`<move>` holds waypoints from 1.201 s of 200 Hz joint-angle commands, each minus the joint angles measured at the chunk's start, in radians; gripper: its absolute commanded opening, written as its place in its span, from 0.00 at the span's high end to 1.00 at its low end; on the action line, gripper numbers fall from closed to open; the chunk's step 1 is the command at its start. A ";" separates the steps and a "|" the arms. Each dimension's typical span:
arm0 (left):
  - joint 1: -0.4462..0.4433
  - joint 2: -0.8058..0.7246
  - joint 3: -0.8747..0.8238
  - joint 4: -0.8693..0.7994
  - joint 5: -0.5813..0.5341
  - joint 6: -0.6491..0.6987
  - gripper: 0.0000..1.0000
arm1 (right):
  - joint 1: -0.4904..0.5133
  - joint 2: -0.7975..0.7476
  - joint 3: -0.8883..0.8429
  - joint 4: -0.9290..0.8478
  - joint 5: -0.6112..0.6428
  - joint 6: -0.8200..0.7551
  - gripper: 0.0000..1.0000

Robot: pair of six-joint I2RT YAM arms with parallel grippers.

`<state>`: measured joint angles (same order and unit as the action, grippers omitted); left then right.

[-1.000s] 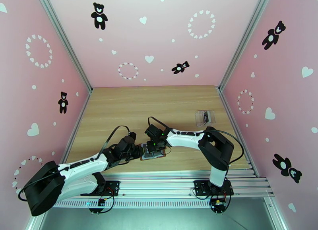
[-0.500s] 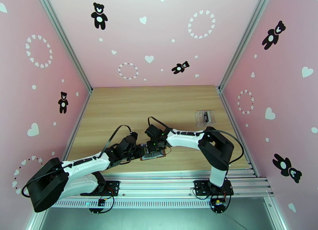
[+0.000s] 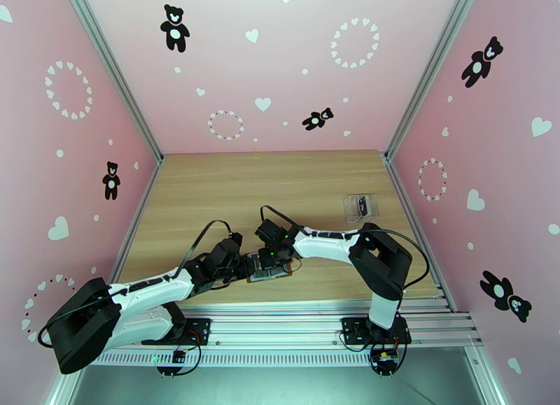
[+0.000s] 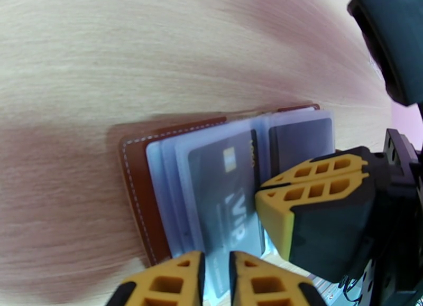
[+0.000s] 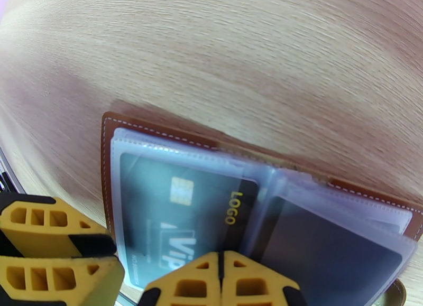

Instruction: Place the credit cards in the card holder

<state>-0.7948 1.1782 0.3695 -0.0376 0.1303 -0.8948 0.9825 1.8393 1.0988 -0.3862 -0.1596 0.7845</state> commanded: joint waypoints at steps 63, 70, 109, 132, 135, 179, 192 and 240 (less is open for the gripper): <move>-0.007 0.027 0.025 -0.001 -0.004 0.002 0.79 | 0.004 0.019 -0.021 -0.034 0.002 -0.008 0.97; -0.007 0.029 0.026 -0.001 -0.003 0.001 0.79 | 0.004 0.018 -0.021 -0.034 0.002 -0.008 0.97; -0.009 0.040 0.027 0.002 -0.006 0.000 0.79 | 0.004 0.017 -0.022 -0.033 0.002 -0.008 0.97; -0.009 0.033 0.025 -0.001 -0.010 -0.003 0.78 | 0.004 0.017 -0.024 -0.031 0.002 -0.008 0.97; -0.009 0.031 0.025 -0.003 -0.011 -0.003 0.78 | 0.004 0.018 -0.024 -0.031 0.002 -0.008 0.97; -0.009 -0.041 0.011 -0.038 -0.046 -0.010 0.77 | 0.006 0.018 -0.027 -0.029 0.000 -0.008 0.97; -0.009 -0.054 0.010 -0.046 -0.051 -0.011 0.76 | 0.007 0.017 -0.028 -0.027 0.000 -0.008 0.97; -0.011 -0.001 0.016 -0.006 -0.023 -0.012 0.76 | 0.006 0.017 -0.028 -0.026 -0.001 -0.007 0.97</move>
<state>-0.7956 1.1458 0.3717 -0.0586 0.1043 -0.8955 0.9825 1.8393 1.0973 -0.3847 -0.1608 0.7818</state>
